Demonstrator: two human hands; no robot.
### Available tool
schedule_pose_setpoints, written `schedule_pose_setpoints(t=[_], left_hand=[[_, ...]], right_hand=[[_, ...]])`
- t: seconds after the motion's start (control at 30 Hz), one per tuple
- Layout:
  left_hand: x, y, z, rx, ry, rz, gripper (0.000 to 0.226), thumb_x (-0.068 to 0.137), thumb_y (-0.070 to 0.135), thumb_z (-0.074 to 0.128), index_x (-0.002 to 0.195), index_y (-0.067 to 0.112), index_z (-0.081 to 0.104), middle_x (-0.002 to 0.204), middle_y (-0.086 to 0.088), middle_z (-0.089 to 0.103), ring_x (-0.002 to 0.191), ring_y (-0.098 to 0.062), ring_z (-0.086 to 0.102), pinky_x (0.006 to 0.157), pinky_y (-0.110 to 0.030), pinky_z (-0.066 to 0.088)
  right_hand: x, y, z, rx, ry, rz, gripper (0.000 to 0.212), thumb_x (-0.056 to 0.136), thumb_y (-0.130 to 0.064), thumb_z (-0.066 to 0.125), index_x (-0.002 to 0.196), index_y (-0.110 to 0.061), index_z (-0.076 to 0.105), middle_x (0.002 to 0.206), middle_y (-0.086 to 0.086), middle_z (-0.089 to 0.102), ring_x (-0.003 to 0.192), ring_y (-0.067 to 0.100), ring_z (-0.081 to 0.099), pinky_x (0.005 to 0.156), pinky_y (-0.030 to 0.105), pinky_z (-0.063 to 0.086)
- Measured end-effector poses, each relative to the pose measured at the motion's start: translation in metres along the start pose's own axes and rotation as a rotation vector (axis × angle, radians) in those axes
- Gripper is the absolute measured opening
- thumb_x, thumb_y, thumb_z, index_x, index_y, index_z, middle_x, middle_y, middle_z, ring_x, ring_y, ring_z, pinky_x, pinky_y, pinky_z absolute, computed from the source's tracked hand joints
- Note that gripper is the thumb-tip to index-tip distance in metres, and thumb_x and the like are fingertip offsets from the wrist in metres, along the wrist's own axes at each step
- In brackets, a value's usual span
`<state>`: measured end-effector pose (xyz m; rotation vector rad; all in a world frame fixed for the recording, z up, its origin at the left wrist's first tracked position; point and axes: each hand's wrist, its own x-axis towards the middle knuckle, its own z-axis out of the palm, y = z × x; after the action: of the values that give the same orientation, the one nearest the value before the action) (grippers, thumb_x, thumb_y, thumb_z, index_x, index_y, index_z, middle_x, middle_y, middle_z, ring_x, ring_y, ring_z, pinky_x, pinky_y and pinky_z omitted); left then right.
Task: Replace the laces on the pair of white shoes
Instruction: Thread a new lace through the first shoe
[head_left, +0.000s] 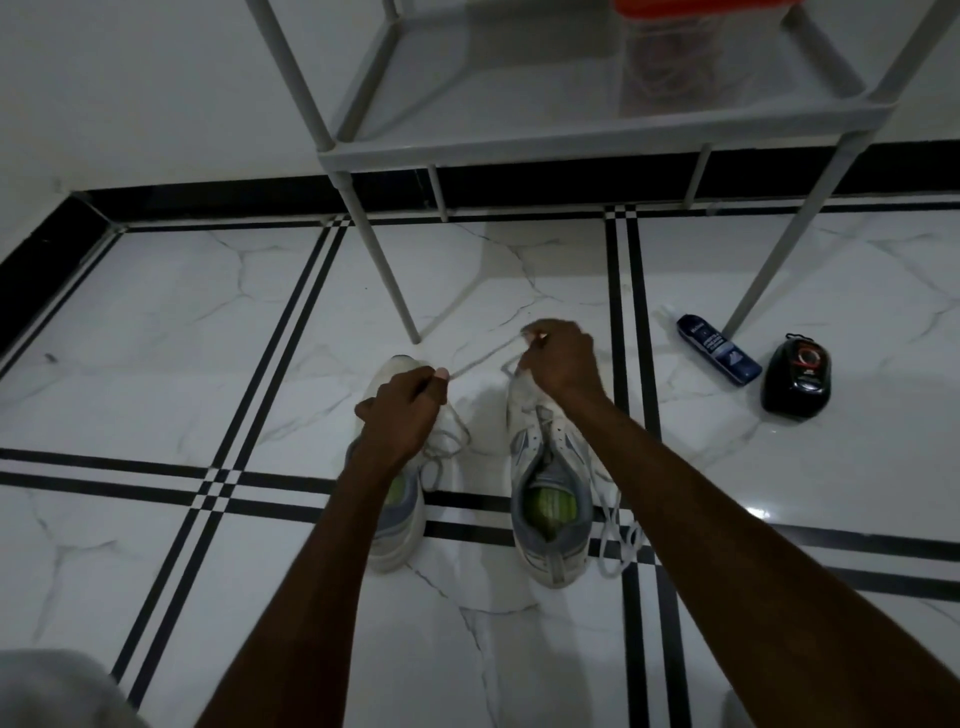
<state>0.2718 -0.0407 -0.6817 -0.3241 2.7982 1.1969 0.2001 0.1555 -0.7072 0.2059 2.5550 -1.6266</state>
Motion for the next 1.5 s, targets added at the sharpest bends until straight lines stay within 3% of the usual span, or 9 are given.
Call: schedule_pose_setpoints(t=[0.1, 0.23, 0.37, 0.47, 0.63, 0.83, 0.97, 1.23, 1.5], left_hand=[[0.004, -0.001, -0.003, -0.029, 0.0, 0.024, 0.043, 0.088, 0.065, 0.035, 0.082, 0.03, 0.06, 0.079, 0.001, 0.068, 0.087, -0.023, 0.065, 0.102, -0.06, 0.042], [0.003, 0.006, 0.004, -0.044, -0.025, 0.029, 0.043, 0.095, 0.056, 0.039, 0.079, 0.026, 0.066, 0.082, 0.005, 0.07, 0.09, -0.02, 0.065, 0.102, -0.058, 0.043], [0.002, -0.001, 0.0, -0.007, -0.017, 0.022, 0.048, 0.092, 0.061, 0.037, 0.078, 0.023, 0.063, 0.08, 0.002, 0.069, 0.088, -0.021, 0.065, 0.102, -0.059, 0.042], [0.002, -0.002, -0.003, 0.08, 0.0, 0.051, 0.048, 0.093, 0.058, 0.037, 0.075, 0.023, 0.062, 0.073, 0.004, 0.066, 0.079, -0.017, 0.064, 0.099, -0.058, 0.044], [0.005, 0.001, 0.001, 0.053, -0.029, 0.077, 0.05, 0.09, 0.065, 0.035, 0.075, 0.028, 0.065, 0.076, 0.007, 0.068, 0.084, -0.015, 0.065, 0.097, -0.058, 0.045], [0.014, -0.022, -0.005, 0.109, -0.01, 0.121, 0.04, 0.092, 0.063, 0.047, 0.08, 0.033, 0.07, 0.083, 0.011, 0.071, 0.086, -0.016, 0.067, 0.09, -0.048, 0.054], [0.015, -0.019, -0.009, -0.085, 0.109, 0.158, 0.024, 0.093, 0.039, 0.072, 0.089, 0.015, 0.074, 0.089, 0.004, 0.075, 0.088, -0.008, 0.07, 0.077, -0.023, 0.056], [0.013, 0.008, 0.017, -0.733, 0.166, -0.115, 0.035, 0.082, 0.031, 0.085, 0.102, 0.005, 0.076, 0.097, -0.005, 0.078, 0.092, -0.015, 0.071, 0.072, -0.027, 0.052], [0.015, 0.022, 0.046, -0.526, 0.066, 0.158, 0.024, 0.08, 0.018, 0.086, 0.086, -0.003, 0.075, 0.079, -0.011, 0.077, 0.079, -0.022, 0.076, 0.077, -0.03, 0.059]], right_hand=[[-0.003, -0.006, 0.001, 0.024, -0.227, -0.133, 0.042, 0.095, -0.012, 0.064, 0.137, -0.016, 0.056, 0.106, 0.01, 0.074, 0.063, -0.004, 0.06, 0.061, 0.016, 0.053], [-0.019, -0.013, 0.016, -0.103, -0.591, -0.196, 0.017, 0.097, -0.013, 0.06, 0.11, -0.011, 0.071, 0.084, 0.006, 0.076, 0.052, 0.004, 0.058, 0.054, 0.018, 0.049], [-0.006, 0.004, 0.012, -0.08, -0.164, -0.136, 0.02, 0.092, -0.003, 0.063, 0.109, -0.006, 0.074, 0.089, 0.012, 0.076, 0.059, -0.004, 0.057, 0.055, 0.004, 0.041], [-0.01, 0.004, 0.012, -0.055, -0.274, -0.205, 0.041, 0.093, -0.013, 0.066, 0.133, -0.018, 0.06, 0.086, 0.003, 0.075, 0.064, -0.01, 0.061, 0.057, 0.002, 0.043], [-0.024, -0.002, 0.031, -0.158, -0.405, -0.359, 0.021, 0.099, -0.017, 0.055, 0.093, -0.016, 0.075, 0.073, -0.002, 0.074, 0.059, 0.009, 0.066, 0.057, 0.022, 0.055], [-0.017, 0.016, 0.019, -0.06, -0.308, -0.158, 0.019, 0.097, -0.012, 0.06, 0.097, -0.004, 0.077, 0.079, 0.015, 0.075, 0.05, -0.005, 0.059, 0.051, 0.009, 0.043], [-0.016, 0.02, 0.026, -0.072, -0.305, -0.097, 0.018, 0.097, -0.014, 0.062, 0.1, -0.007, 0.078, 0.082, 0.013, 0.075, 0.063, 0.008, 0.064, 0.053, 0.011, 0.044], [-0.03, 0.022, 0.01, 0.201, -0.35, 0.049, 0.06, 0.088, -0.002, 0.069, 0.141, -0.018, 0.048, 0.09, 0.009, 0.076, 0.059, -0.001, 0.066, 0.058, 0.016, 0.052], [-0.035, 0.044, -0.059, -0.061, -0.231, 0.278, 0.031, 0.078, -0.029, 0.081, 0.104, -0.021, 0.068, 0.095, 0.004, 0.072, 0.082, 0.015, 0.068, 0.06, 0.025, 0.052]])
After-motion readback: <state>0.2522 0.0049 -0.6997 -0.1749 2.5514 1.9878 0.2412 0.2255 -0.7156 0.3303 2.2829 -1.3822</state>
